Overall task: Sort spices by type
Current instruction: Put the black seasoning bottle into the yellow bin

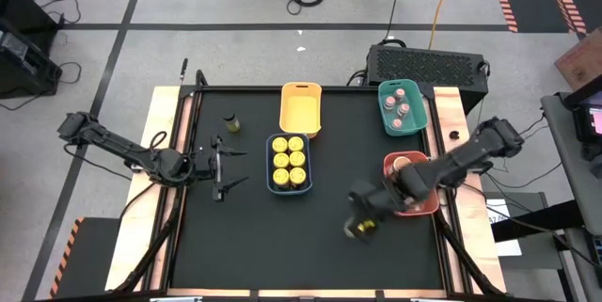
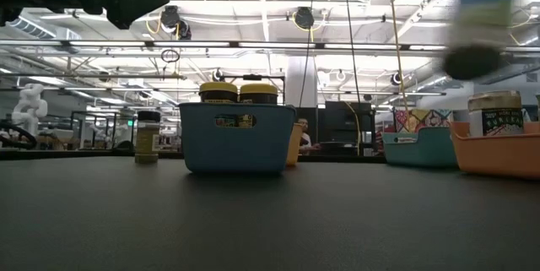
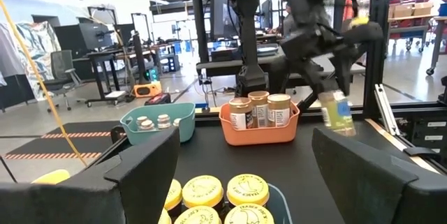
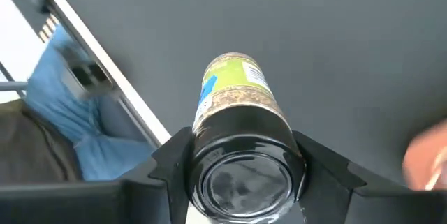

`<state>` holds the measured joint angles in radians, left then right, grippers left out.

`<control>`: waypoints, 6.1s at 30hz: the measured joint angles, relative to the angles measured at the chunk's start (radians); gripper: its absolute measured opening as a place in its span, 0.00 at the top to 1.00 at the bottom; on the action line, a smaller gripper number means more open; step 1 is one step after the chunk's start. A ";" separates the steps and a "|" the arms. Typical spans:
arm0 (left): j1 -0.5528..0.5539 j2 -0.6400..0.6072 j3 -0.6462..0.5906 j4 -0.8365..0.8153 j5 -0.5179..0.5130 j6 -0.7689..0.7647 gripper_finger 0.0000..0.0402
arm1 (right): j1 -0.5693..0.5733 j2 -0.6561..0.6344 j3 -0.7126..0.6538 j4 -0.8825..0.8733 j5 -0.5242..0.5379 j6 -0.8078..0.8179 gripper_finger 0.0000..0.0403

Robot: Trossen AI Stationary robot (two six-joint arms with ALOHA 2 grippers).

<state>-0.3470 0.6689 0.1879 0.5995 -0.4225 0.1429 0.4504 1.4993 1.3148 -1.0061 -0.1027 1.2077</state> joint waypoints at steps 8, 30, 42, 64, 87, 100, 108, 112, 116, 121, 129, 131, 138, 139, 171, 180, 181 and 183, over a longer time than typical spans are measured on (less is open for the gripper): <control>0.000 0.000 0.000 0.005 0.000 0.021 0.18 | -0.296 0.122 0.353 -0.236 0.089 -0.451 0.55; 0.139 0.000 0.000 -0.228 -0.012 0.095 0.18 | -0.899 0.618 0.908 -0.291 0.105 -1.323 0.52; 0.321 0.000 0.000 -0.360 -0.011 -0.022 0.18 | -0.982 0.765 0.906 -0.152 0.124 -1.552 0.52; 0.454 0.000 0.098 -0.250 -0.053 0.106 0.18 | -0.995 0.826 0.906 -0.158 0.234 -1.665 0.51; 0.458 0.000 0.107 -0.250 -0.047 0.151 0.18 | -0.992 0.826 0.906 -0.188 0.233 -1.675 0.35; 0.458 0.000 0.107 -0.250 -0.046 0.152 0.18 | -0.985 0.818 0.953 -0.181 0.329 -1.718 0.30; 0.458 0.000 0.107 -0.254 -0.051 0.152 0.18 | -0.960 0.792 1.036 -0.140 0.392 -1.728 0.30; 0.459 -0.001 0.107 -0.287 -0.056 0.154 0.18 | -0.929 0.769 1.038 -0.114 0.386 -1.719 0.30; 0.459 -0.012 0.108 -0.323 -0.064 0.156 0.18 | -0.882 0.762 1.038 -0.091 0.386 -1.717 0.30; 0.459 -0.036 0.159 -0.546 -0.141 0.063 0.18 | -0.823 0.762 1.038 -0.069 0.335 -1.719 0.30; 0.460 -0.034 0.271 -0.906 -0.180 -0.190 0.18 | -0.784 0.762 1.038 0.060 0.075 -1.725 0.30; 0.461 -0.034 0.271 -0.934 -0.180 -0.204 0.18 | -0.782 0.762 1.038 0.096 0.029 -1.724 0.30; 0.540 -0.034 0.271 -0.958 -0.207 -0.266 0.18 | -0.782 0.763 1.038 0.162 -0.036 -1.718 0.30; 0.556 -0.034 0.271 -0.961 -0.208 -0.281 0.18 | -0.783 0.763 1.038 0.169 -0.036 -1.718 0.30; 0.860 0.145 0.212 -0.859 -0.051 -0.293 0.18 | -0.784 0.763 1.038 0.225 -0.064 -1.691 0.30; 0.930 0.317 0.212 -0.762 -0.028 -0.263 0.18 | -0.784 0.763 1.038 0.225 -0.064 -1.691 0.30; 0.937 0.336 0.212 -0.744 -0.008 -0.257 0.18 | -0.784 0.763 1.038 0.225 -0.064 -1.691 0.30; 0.952 0.374 0.212 -0.707 0.045 -0.241 0.18 | -0.784 0.763 1.038 0.225 -0.064 -1.691 0.30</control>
<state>0.6054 1.0427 0.3996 -0.1080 -0.3776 -0.0980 -0.3340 2.2627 2.3528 -0.7815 -0.1665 -0.4831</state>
